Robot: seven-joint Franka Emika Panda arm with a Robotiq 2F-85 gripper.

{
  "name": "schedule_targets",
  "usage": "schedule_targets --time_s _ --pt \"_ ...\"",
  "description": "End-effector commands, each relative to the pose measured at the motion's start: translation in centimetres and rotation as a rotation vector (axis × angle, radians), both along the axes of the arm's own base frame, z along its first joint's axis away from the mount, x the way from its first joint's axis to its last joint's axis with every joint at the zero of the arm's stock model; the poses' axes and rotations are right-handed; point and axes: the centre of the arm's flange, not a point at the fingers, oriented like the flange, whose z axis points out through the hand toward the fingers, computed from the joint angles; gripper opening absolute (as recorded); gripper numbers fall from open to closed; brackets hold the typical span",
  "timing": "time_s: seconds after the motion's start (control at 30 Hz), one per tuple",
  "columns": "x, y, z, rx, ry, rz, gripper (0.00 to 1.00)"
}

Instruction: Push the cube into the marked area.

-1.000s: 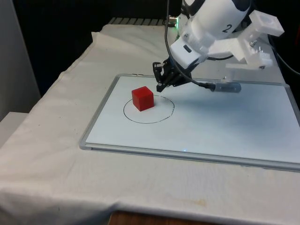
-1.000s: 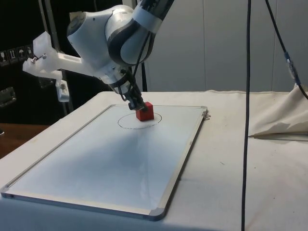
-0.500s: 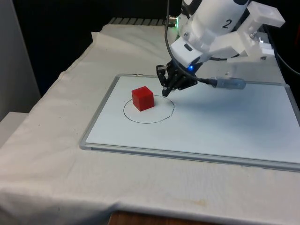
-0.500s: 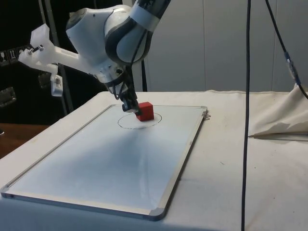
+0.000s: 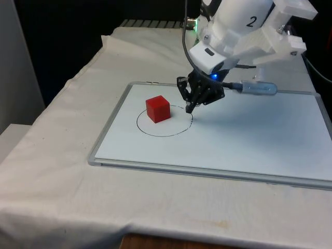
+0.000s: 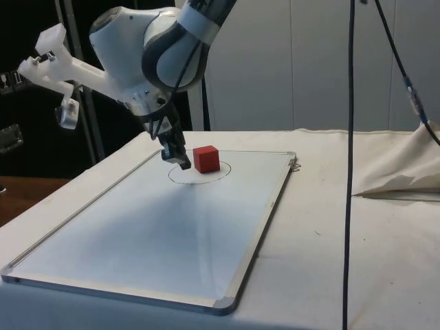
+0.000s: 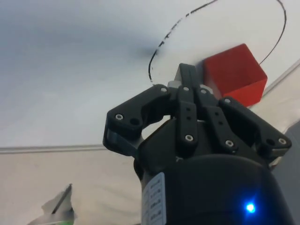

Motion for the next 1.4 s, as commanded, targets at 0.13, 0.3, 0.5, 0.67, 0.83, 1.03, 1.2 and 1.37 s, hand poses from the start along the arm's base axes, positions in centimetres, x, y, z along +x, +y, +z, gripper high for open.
schedule_targets --time_s 0.13,0.3,0.5,0.67,0.83,1.03,1.2,1.37 --pt "0.6 0.2 0.3 0.024 -0.019 -0.013 0.0" --pt "1.0 0.3 0.6 0.032 -0.035 -0.018 0.0" --pt "2.1 0.6 1.2 0.07 -0.07 -0.04 0.0" --pt "2.5 0.7 1.7 0.087 -0.091 -0.056 0.0" --pt "2.8 0.8 2.1 0.101 -0.109 -0.071 0.0" --pt "3.1 0.9 2.9 0.116 -0.131 -0.095 0.0" --pt "3.3 1.1 3.4 0.128 -0.147 -0.114 0.0" --pt "3.5 1.2 3.8 0.145 -0.162 -0.138 0.0"
